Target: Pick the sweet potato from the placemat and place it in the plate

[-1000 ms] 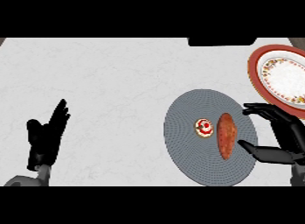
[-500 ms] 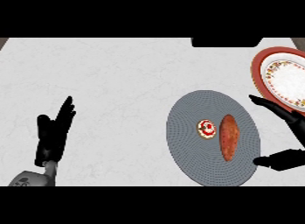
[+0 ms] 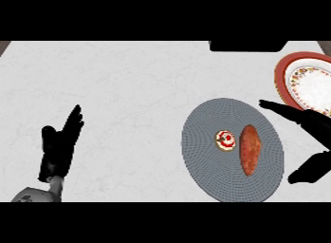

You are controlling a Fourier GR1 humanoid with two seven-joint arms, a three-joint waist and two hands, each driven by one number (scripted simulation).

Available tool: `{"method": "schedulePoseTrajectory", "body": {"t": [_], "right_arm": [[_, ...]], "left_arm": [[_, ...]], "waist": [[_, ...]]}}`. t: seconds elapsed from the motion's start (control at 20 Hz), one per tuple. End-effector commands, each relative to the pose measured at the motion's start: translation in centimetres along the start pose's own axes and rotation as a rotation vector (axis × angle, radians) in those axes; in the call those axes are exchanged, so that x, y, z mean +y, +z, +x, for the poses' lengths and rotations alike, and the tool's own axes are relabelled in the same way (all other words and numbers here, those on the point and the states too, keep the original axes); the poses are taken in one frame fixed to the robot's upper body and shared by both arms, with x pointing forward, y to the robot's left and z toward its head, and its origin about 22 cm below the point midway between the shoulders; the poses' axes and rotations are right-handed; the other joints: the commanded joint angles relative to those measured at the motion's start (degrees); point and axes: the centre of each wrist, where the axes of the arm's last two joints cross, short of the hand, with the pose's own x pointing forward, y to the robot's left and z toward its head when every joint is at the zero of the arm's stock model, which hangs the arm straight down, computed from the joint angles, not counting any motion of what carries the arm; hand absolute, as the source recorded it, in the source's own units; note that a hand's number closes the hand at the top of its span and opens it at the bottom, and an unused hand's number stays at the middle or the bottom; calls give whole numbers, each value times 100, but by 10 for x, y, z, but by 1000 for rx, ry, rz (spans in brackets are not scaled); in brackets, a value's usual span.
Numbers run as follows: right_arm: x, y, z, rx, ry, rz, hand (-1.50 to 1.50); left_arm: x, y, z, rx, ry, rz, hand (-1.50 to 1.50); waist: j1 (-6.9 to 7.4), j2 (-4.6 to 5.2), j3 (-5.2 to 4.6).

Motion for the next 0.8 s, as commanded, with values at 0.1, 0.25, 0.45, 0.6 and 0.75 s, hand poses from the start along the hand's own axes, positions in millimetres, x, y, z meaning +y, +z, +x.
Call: {"method": "schedulePoseTrajectory", "body": {"t": [0.1, 0.25, 0.45, 0.6, 0.75], "right_arm": [[-6, -26, 14, 78, 43, 147, -150], [11, -35, 9, 106, 63, 173, -150], [10, -38, 8, 107, 65, 186, -150], [13, -27, 21, 114, 66, 176, -150], [25, -29, -7, 95, 66, 210, -150]], "left_arm": [[-6, -1, -3, 12, 6, 1, 0], [-11, -13, -3, 4, -7, 2, 0], [-3, 16, 0, 4, 6, 17, 0], [2, 5, -24, 21, -3, 11, 0], [-7, 1, -11, 22, 10, 1, 0]], "waist": [[-15, 5, 3], [-39, 5, 4], [-19, -2, 5], [-57, -3, 3], [-43, 3, 5]]}}
